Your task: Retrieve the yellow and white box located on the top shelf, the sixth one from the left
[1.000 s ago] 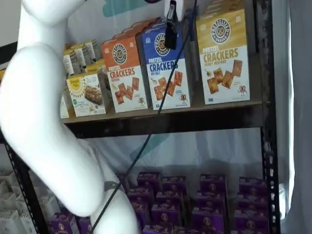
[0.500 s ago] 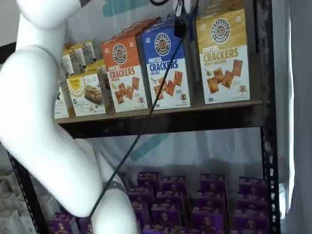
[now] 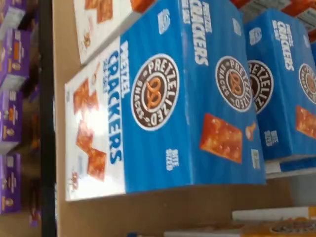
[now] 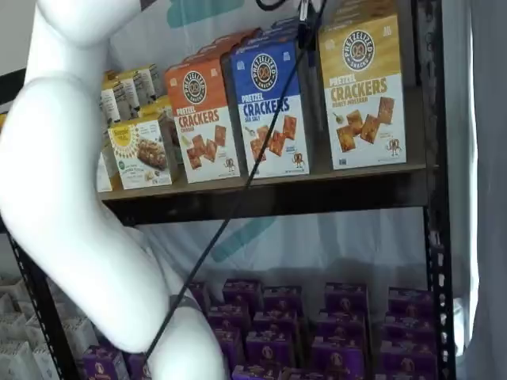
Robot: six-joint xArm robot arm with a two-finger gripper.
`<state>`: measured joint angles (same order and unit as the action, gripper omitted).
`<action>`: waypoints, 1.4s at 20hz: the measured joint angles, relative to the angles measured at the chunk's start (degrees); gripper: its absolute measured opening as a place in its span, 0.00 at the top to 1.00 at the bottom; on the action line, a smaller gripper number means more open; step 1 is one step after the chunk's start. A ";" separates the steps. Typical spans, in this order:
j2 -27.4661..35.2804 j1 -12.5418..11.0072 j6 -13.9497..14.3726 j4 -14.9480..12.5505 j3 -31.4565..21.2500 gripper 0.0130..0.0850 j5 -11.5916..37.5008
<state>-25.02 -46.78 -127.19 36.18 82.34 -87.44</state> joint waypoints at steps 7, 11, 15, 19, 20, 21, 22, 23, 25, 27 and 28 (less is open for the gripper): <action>1.57 4.01 0.41 -4.75 0.17 0.00 4.03; 3.38 5.58 1.12 -8.09 2.19 0.00 3.35; 5.10 6.22 1.36 -9.98 3.83 0.00 2.76; 6.10 6.58 1.18 -10.73 4.30 0.00 3.41; 6.37 6.70 1.15 -11.12 4.49 0.00 3.46; 6.68 6.83 1.08 -11.53 4.65 0.00 3.58; 7.00 6.92 0.99 -11.85 4.79 0.00 3.74; 7.28 6.96 0.94 -12.06 4.95 0.00 3.81; 7.99 6.94 0.90 -12.16 5.48 0.00 3.68; 8.57 6.92 0.88 -12.23 5.93 0.00 3.60; 8.94 6.96 0.92 -12.53 6.36 0.00 3.33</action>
<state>-16.09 -39.82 -126.26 23.65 88.69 -84.11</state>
